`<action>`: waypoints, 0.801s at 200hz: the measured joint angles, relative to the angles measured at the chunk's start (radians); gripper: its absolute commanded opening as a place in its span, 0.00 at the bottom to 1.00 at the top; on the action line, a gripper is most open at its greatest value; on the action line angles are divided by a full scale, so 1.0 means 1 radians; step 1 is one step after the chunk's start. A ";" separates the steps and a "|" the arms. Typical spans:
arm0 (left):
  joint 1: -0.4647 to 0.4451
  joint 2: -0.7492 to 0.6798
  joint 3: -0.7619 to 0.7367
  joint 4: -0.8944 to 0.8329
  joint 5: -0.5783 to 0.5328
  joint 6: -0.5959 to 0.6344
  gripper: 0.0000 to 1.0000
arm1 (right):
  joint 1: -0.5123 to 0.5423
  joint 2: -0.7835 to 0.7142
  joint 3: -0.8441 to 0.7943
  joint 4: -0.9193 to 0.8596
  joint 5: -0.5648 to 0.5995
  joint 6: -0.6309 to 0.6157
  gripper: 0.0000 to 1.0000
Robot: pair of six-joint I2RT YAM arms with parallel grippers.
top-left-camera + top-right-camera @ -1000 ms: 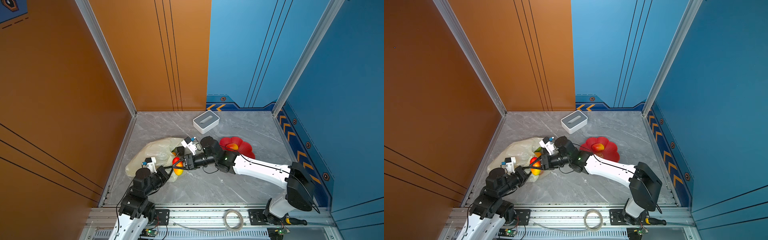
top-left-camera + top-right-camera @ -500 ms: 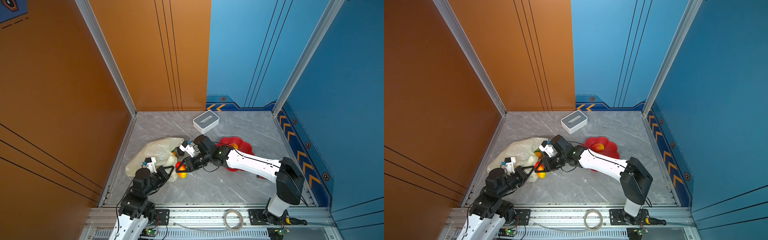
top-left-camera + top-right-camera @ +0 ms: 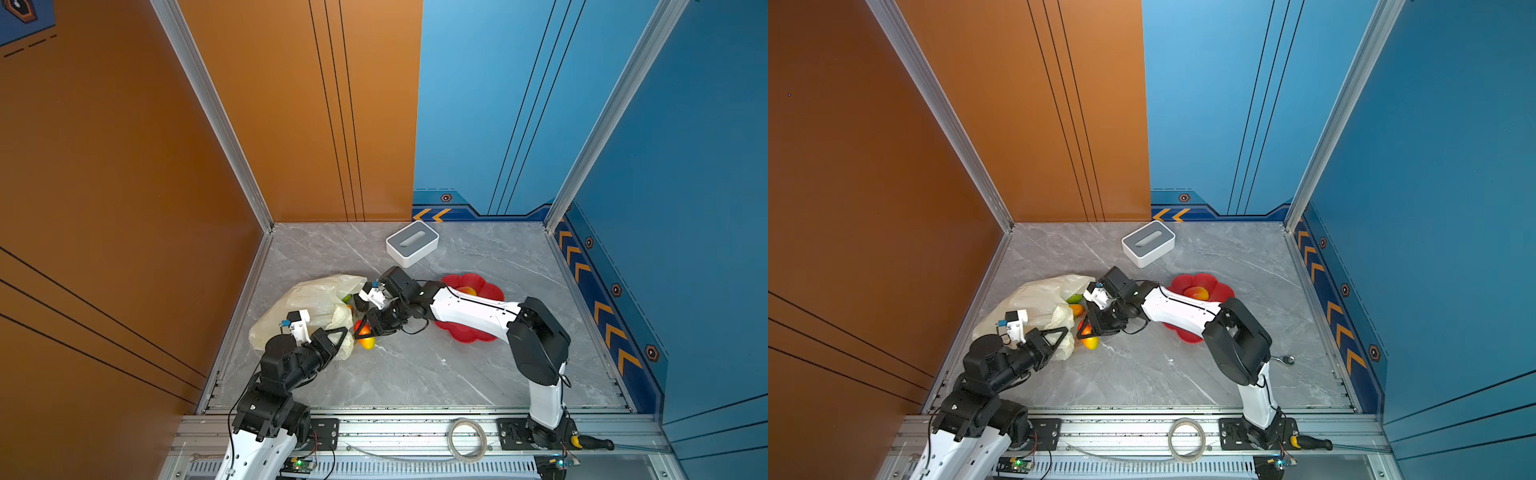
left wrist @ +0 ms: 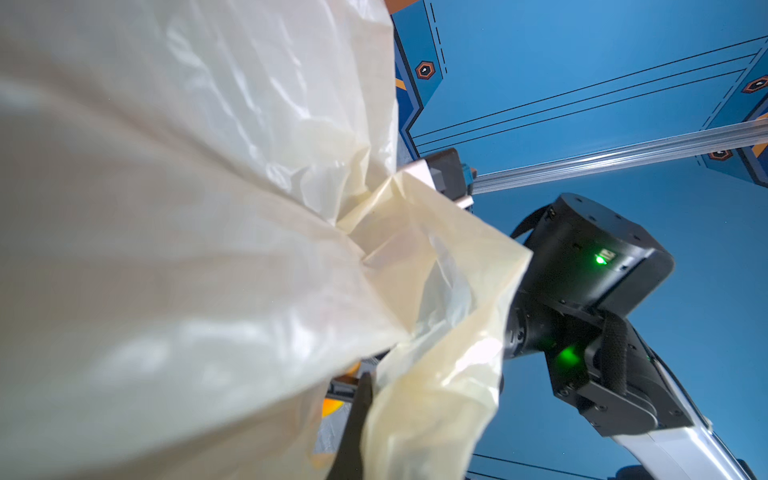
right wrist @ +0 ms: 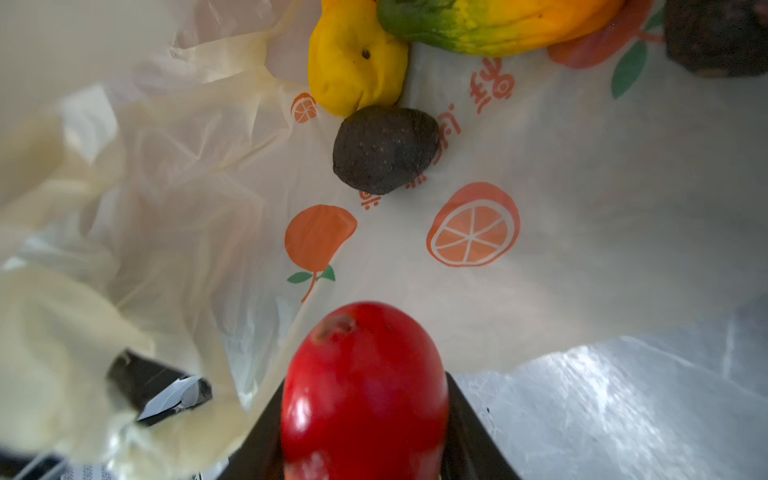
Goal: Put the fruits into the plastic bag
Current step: 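Carry the red mango over to the bag mouth held by the left gripper, then lower the red mango into the bag and open the right gripper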
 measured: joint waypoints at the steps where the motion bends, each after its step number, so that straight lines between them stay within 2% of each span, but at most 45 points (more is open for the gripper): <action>1: 0.000 0.000 0.000 0.000 0.001 0.000 0.00 | 0.000 0.005 0.004 0.000 0.000 0.000 0.39; 50: 0.000 0.004 0.001 0.000 0.012 0.000 0.00 | 0.001 0.135 0.123 -0.005 -0.038 0.000 0.39; 101: 0.000 0.013 0.001 0.000 0.020 0.000 0.00 | 0.013 0.200 0.176 0.000 -0.076 0.017 0.39; 160: 0.000 0.015 0.001 0.000 0.026 0.000 0.00 | 0.021 0.241 0.180 0.189 -0.153 0.166 0.38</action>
